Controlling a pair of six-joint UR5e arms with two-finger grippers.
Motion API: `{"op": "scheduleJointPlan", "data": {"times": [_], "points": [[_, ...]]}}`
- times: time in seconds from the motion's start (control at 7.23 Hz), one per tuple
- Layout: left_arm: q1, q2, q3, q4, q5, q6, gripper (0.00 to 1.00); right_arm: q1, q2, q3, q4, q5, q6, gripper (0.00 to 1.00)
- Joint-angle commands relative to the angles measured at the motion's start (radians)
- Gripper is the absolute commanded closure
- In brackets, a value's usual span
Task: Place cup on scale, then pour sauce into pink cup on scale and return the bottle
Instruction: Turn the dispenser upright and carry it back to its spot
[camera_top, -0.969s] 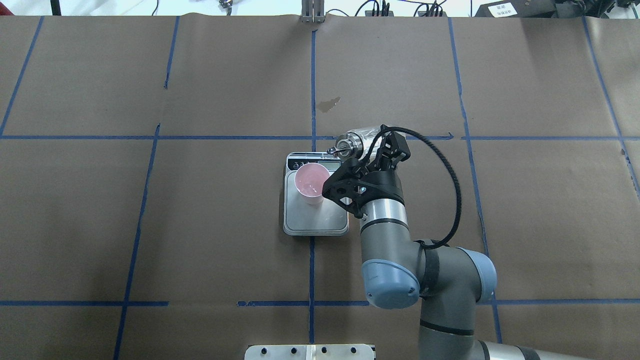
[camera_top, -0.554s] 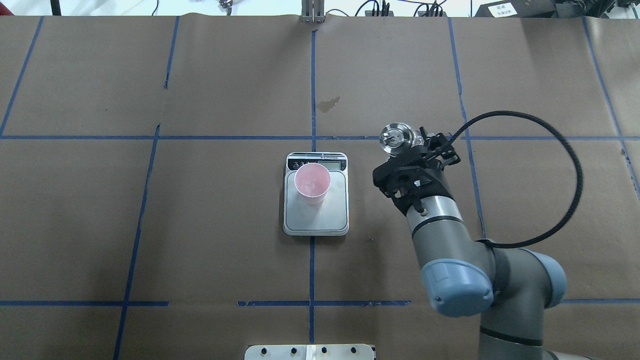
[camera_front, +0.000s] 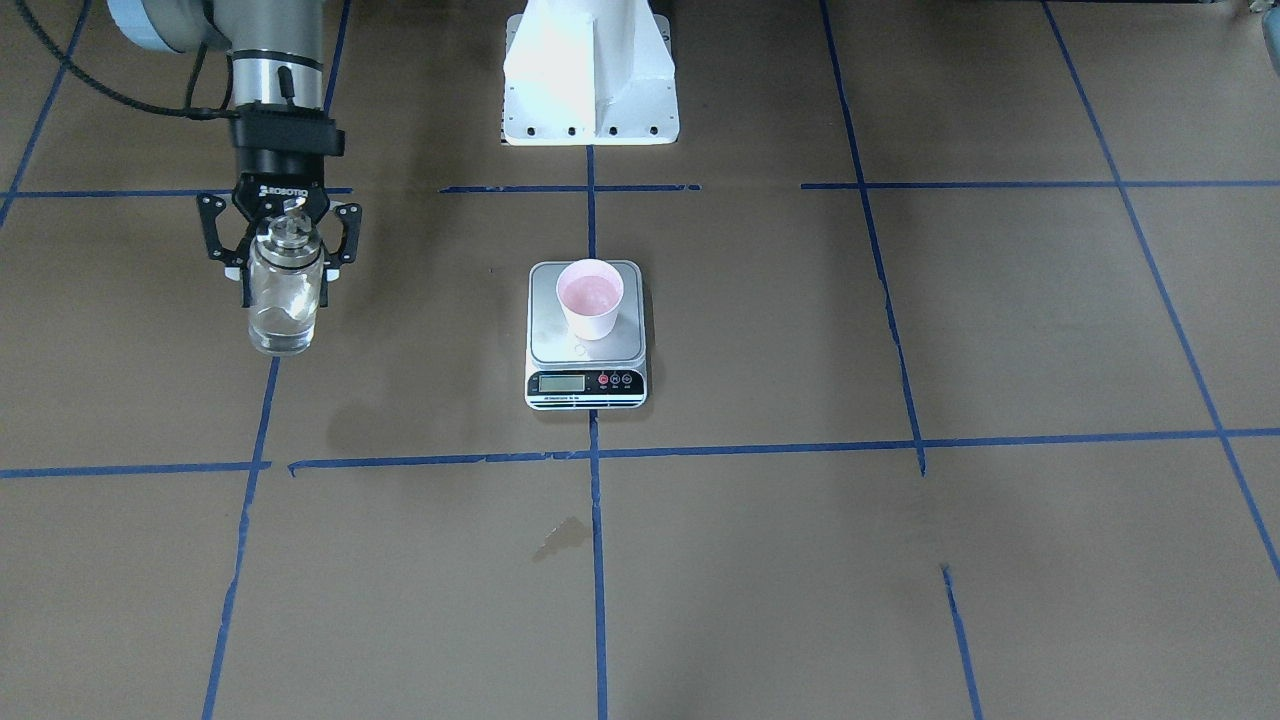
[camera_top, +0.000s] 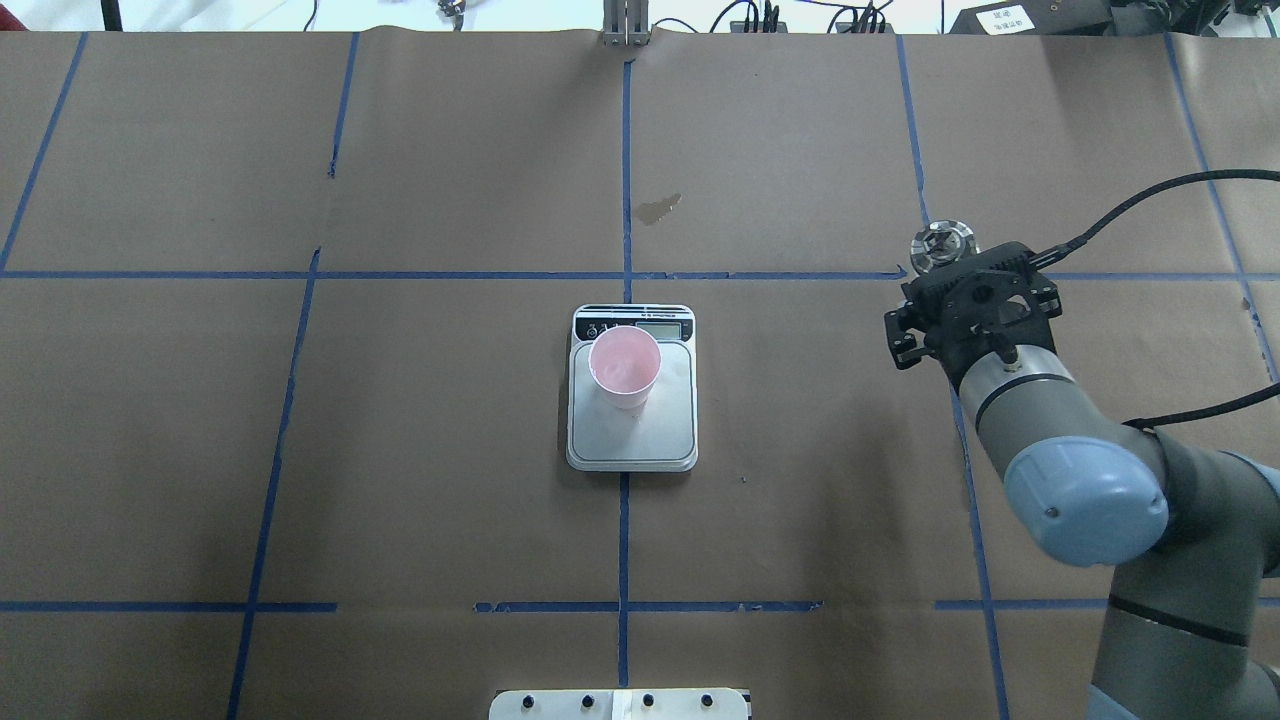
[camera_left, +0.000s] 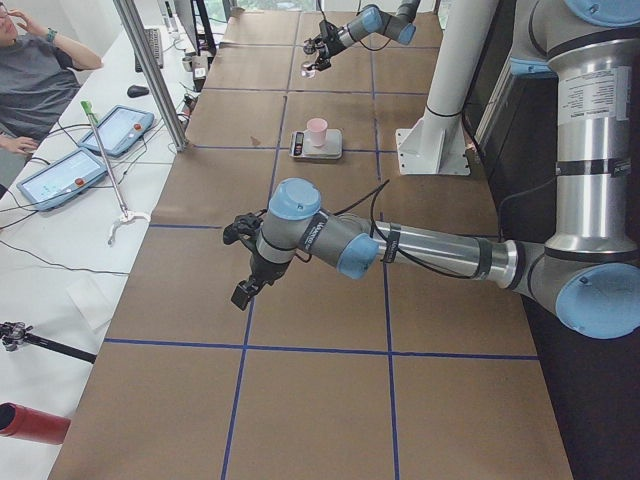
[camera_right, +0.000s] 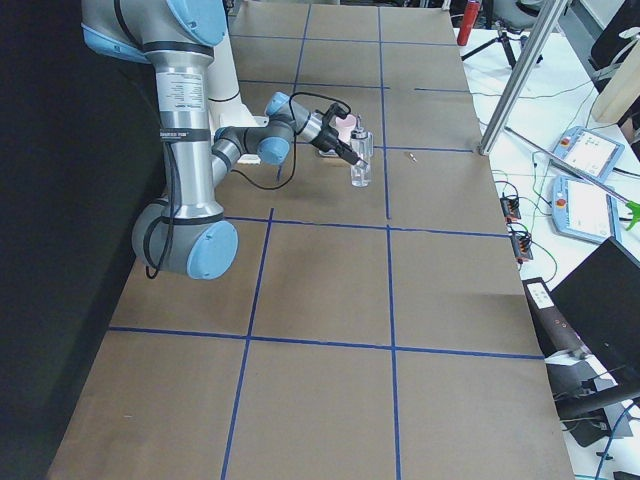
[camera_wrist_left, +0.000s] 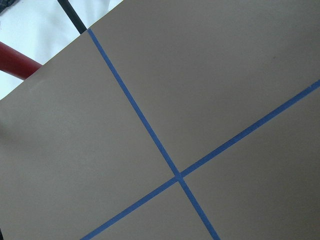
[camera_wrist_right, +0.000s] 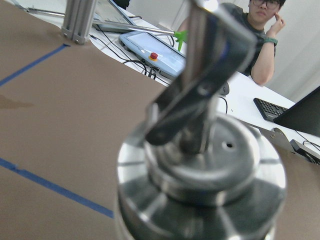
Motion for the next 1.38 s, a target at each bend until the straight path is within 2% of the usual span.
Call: {"op": "scheduleJointPlan", "data": {"times": [0.0,0.14,0.42,0.69,0.83,0.97,1.25], "points": [[0.0,0.0,-0.007,-0.001,0.0,0.0,0.0,0.08,-0.051,-0.013,-0.001,0.085,0.041,1.0],[0.0,0.0,-0.012,-0.001,0.0,-0.002,0.0,0.091,-0.044,-0.016,-0.001,0.094,0.128,1.0],[0.0,-0.001,-0.012,-0.001,0.0,-0.002,0.0,0.122,0.008,-0.018,-0.001,0.228,0.337,1.0],[0.0,-0.003,-0.012,-0.002,0.002,-0.002,0.0,0.117,0.016,-0.059,0.003,0.243,0.461,1.0],[0.0,-0.003,-0.012,-0.004,0.002,-0.002,0.0,0.115,0.018,-0.105,0.07,0.243,0.495,1.0],[0.0,-0.004,-0.012,-0.008,0.003,-0.003,0.0,0.114,-0.02,-0.142,0.207,0.235,0.487,1.0],[0.0,-0.005,-0.024,-0.01,0.009,-0.003,0.0,0.093,-0.041,-0.168,0.247,0.227,0.483,1.0]]}}
